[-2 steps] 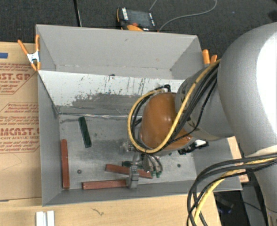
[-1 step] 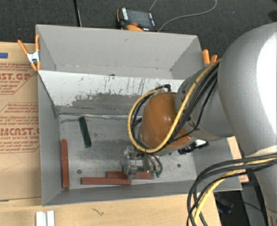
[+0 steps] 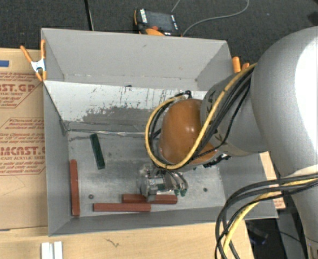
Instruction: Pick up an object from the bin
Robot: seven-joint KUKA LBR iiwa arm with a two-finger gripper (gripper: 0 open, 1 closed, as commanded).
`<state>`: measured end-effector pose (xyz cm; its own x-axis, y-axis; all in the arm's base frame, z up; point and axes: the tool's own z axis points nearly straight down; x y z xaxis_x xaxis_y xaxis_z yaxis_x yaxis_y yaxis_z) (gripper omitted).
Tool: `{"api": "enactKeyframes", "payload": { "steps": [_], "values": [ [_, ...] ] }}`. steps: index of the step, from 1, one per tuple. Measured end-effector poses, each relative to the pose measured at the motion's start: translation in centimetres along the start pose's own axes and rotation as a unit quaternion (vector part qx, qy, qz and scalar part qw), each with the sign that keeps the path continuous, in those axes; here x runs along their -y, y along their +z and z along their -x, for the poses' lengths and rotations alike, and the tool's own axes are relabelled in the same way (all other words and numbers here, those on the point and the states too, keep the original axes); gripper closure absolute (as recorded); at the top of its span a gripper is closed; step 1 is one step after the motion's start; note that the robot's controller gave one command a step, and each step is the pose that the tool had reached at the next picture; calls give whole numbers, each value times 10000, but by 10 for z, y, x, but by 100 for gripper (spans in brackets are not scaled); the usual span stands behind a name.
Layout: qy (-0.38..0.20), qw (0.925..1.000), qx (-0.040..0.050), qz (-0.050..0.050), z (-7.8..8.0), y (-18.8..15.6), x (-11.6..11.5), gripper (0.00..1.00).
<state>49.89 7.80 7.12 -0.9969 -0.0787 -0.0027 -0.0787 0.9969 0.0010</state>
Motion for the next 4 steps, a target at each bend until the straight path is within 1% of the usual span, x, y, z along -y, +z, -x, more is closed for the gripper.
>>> {"api": "enactKeyframes", "payload": {
  "steps": [1, 2, 3, 4],
  "values": [
    [4, 10000, -6, -1, -1, 1, 0, 0],
    [0, 10000, 4, 0, 0, -1, 0, 100],
    [392, 9992, 8, -1, 28, -35, 15, 100],
    [386, 9993, -10, -2, 27, -33, 15, 0]
  ]
}}
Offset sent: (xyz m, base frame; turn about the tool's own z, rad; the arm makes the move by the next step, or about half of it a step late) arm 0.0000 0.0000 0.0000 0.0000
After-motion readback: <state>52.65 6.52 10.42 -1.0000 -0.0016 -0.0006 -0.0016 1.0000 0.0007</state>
